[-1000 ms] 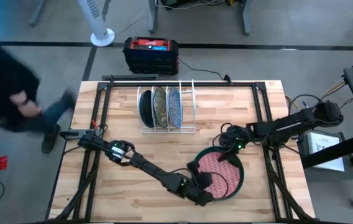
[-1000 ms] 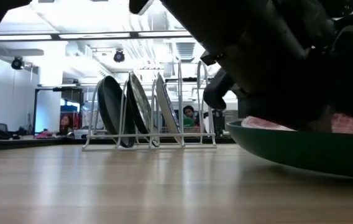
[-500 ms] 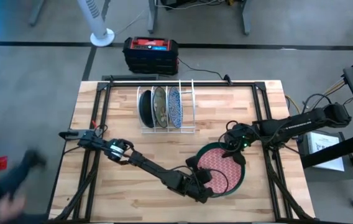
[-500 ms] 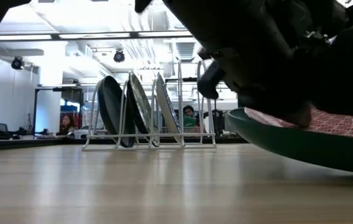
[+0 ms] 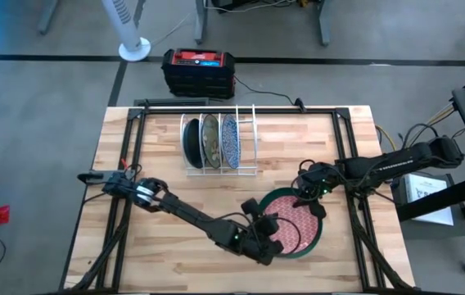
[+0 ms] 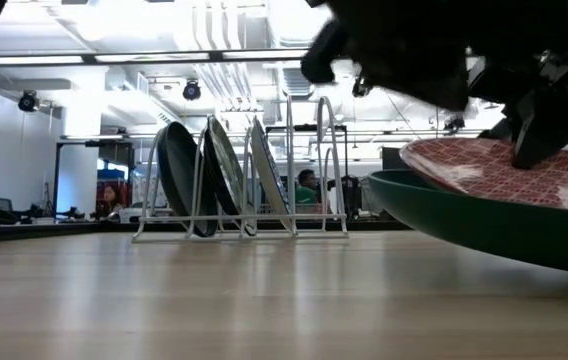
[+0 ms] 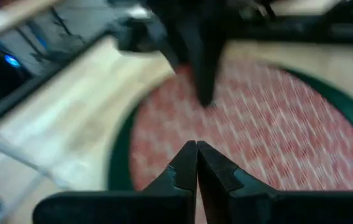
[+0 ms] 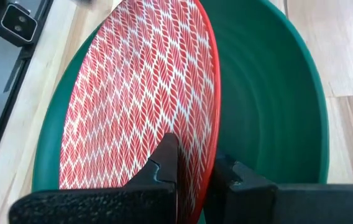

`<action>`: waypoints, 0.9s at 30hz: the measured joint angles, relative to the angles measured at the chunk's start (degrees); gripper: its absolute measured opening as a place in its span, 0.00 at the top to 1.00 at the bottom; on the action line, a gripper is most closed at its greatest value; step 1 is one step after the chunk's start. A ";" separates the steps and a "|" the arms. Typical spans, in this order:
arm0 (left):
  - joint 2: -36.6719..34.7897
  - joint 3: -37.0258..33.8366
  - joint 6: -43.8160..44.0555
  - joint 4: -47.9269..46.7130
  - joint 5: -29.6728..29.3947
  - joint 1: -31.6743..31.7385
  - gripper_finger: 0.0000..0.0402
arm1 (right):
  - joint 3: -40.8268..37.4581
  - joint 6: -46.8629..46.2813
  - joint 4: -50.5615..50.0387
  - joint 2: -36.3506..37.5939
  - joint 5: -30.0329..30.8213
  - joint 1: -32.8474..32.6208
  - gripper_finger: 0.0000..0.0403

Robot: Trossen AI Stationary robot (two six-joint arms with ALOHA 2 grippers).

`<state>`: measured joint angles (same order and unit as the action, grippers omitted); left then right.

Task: Sort dishes
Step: Put the orange pattern plate into the white dish rack

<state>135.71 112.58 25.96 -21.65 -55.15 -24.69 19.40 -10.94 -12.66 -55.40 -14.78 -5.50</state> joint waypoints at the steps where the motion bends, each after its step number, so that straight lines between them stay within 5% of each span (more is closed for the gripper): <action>1: -0.76 0.01 -0.06 -0.08 -0.79 0.00 1.00 | 0.00 0.52 -0.03 0.19 0.09 -0.01 0.95; 9: -8.62 0.21 1.73 -2.47 2.23 0.53 1.00 | 0.00 5.40 0.45 0.98 1.35 -0.17 0.95; 14: -11.73 0.18 12.62 -11.85 23.88 3.32 1.00 | -0.04 8.16 2.56 2.02 2.62 -0.35 0.95; 23: -12.82 0.17 14.78 -15.14 39.67 8.18 0.87 | 0.79 11.35 3.03 5.44 8.53 -0.43 0.95; 27: -13.80 1.77 16.69 -24.11 40.57 10.35 0.76 | 1.68 12.54 2.49 6.31 9.59 -0.90 0.96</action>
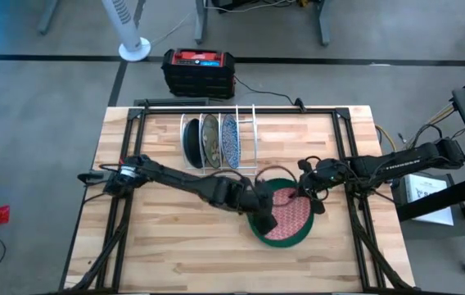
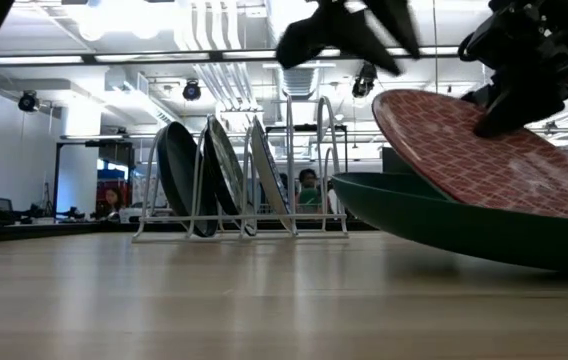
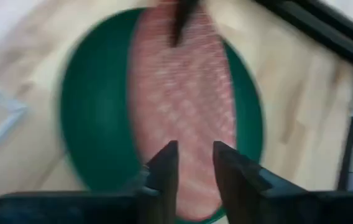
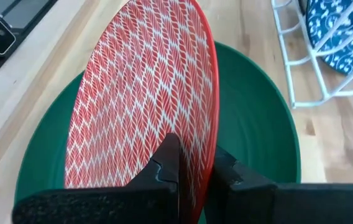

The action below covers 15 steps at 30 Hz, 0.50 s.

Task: Sort dishes
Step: Put the orange pattern plate into the white dish rack

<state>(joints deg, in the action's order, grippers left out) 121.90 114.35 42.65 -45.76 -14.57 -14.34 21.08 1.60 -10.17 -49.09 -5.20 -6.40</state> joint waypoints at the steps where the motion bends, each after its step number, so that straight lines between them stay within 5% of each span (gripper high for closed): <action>1: -0.13 0.70 0.13 -1.66 -0.81 0.35 0.73 | 0.15 0.24 -0.18 0.23 0.03 -0.09 0.96; 8: 0.66 4.06 -1.38 -3.54 -2.79 1.26 0.55 | 0.30 0.34 -0.28 0.25 -0.02 -0.36 0.96; 15: 0.81 2.88 -1.02 -3.40 -2.86 1.41 0.48 | 0.33 -0.26 -0.22 0.26 -0.29 -0.47 0.97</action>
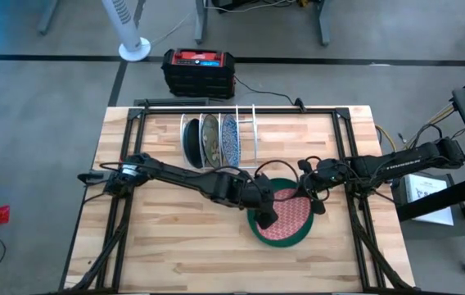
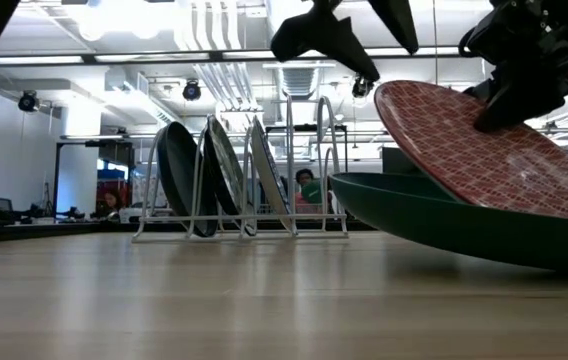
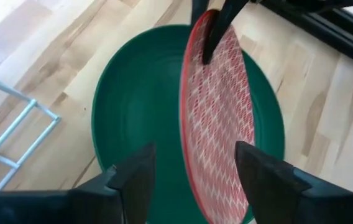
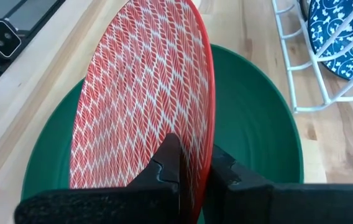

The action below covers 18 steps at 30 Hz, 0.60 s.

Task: Sort dishes
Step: Put the orange pattern plate into the white dish rack

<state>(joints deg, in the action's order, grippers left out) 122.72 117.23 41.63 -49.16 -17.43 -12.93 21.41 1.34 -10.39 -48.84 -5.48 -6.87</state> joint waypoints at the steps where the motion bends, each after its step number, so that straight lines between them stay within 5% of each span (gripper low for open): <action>1: 0.00 -0.39 0.30 0.03 -0.12 0.06 0.48 | 0.01 -0.02 0.00 0.00 -0.08 -0.01 0.97; 18: 0.15 -11.04 1.12 15.80 -1.51 0.36 0.48 | 0.02 -0.63 -0.02 0.02 -0.43 -0.02 0.97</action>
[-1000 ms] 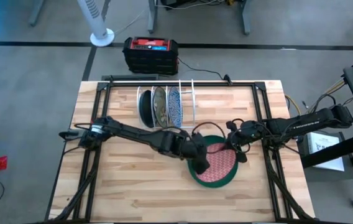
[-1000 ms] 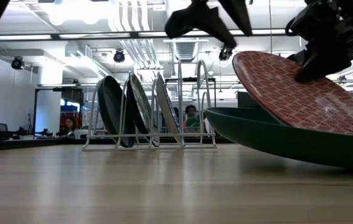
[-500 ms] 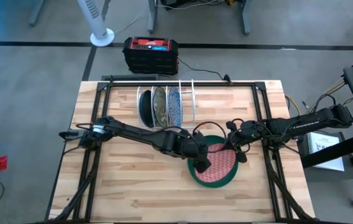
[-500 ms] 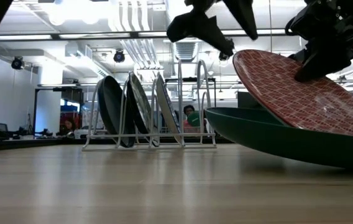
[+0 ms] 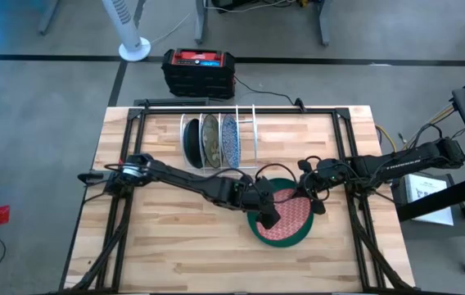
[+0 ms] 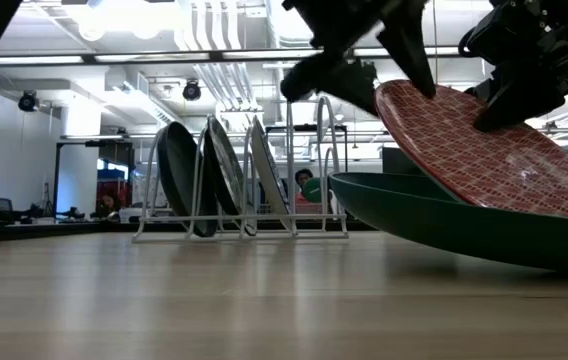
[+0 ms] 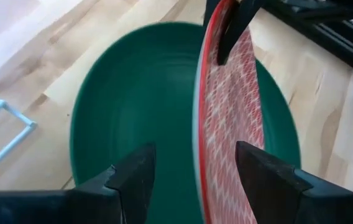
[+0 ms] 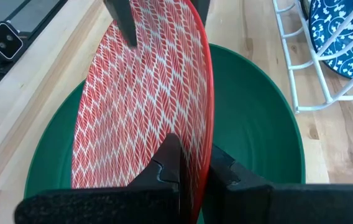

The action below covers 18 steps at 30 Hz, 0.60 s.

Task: Sort dishes
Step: Put the orange pattern plate into the white dish rack

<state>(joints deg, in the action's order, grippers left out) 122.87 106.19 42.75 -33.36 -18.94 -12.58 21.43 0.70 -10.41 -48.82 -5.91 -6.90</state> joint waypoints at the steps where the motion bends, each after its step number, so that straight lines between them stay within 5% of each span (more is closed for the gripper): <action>1: 0.00 -1.05 0.03 1.80 0.00 0.01 0.48 | 0.00 -0.01 0.00 0.00 0.00 0.00 0.97; 10: 0.00 -8.22 -0.16 14.18 -0.02 0.15 0.51 | 0.00 0.01 0.61 0.02 -0.15 0.00 0.97; 18: 0.00 -10.27 -0.60 18.16 -0.96 0.09 0.74 | 0.00 -0.37 0.83 0.02 -0.27 0.00 0.98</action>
<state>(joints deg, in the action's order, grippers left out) 122.87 95.92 42.15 -15.20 -19.90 -12.49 21.43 0.33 -9.58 -48.80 -6.19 -6.90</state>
